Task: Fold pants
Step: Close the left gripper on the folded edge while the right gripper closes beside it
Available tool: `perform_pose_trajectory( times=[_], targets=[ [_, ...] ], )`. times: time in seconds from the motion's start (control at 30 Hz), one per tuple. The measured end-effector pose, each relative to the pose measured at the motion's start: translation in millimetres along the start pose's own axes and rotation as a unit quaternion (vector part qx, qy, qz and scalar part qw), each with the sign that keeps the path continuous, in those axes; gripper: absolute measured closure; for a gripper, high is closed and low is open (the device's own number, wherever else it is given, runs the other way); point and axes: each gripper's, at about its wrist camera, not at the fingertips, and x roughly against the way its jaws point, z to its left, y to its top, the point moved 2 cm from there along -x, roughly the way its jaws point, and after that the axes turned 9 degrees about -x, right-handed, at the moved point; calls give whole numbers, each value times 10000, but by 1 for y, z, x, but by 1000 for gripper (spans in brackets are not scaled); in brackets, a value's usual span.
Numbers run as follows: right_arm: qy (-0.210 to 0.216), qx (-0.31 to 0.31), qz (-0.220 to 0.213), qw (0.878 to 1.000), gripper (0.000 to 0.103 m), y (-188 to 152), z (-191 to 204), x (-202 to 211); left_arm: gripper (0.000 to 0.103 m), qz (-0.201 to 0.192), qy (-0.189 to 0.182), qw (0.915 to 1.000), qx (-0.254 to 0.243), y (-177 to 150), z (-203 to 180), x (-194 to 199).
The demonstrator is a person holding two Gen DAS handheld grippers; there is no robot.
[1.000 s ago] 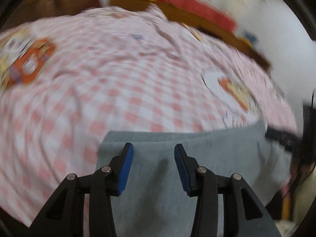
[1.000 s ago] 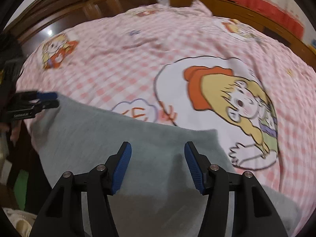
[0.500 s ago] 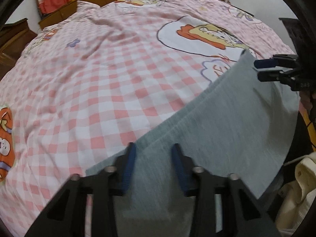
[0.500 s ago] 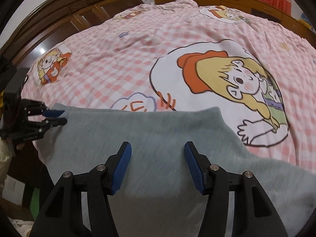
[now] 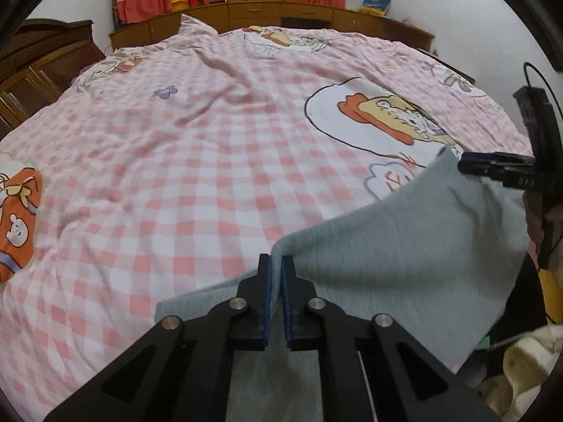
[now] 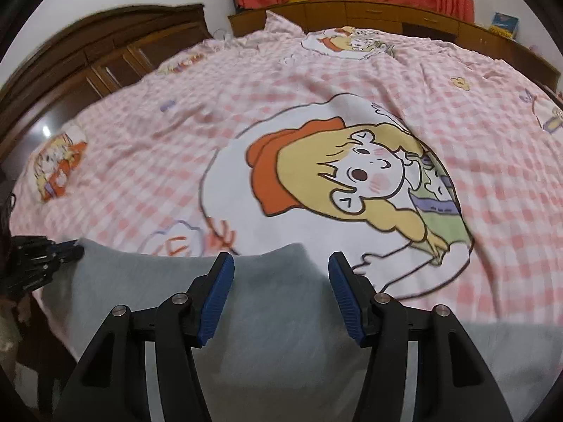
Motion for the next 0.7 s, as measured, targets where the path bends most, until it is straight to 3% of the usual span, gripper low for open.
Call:
perform_pose_trajectory(
  times=[0.07, 0.1, 0.13, 0.17, 0.3, 0.4, 0.57, 0.63, 0.7],
  targets=[
    [26, 130, 218, 9997, 47, 0, -2, -13, 97, 158, 17, 9999, 43, -2, 0, -11],
    [65, 155, 302, 9994, 52, -1, -2, -17, 97, 236, 62, 9997, 31, -4, -1, -17],
    [203, 190, 387, 9989, 78, -3, -3, -21, 97, 228, 100, 9997, 37, -7, -3, -20],
    [232, 214, 367, 9988, 93, -3, -3, -21, 97, 213, 117, 9997, 53, -8, -3, -21],
    [243, -103, -23, 9996, 95, 8, -13, -17, 92, 123, 83, 9993, 354, -12, 2, -19],
    [66, -283, 84, 9995, 95, 13, -19, -38, 84, 75, 54, 9982, 591, -16, 8, -18],
    [-95, -108, 53, 9999, 95, 13, -15, -47, 81, -12, 15, 9960, 897, -19, 11, -17],
    [-26, -299, 35, 9995, 95, 15, -18, -37, 74, -16, 23, 9950, 1000, -20, 10, -13],
    [117, -448, -128, 9988, 94, 14, -19, -15, 55, -59, 35, 9937, 1123, -20, 6, -4]
  ],
)
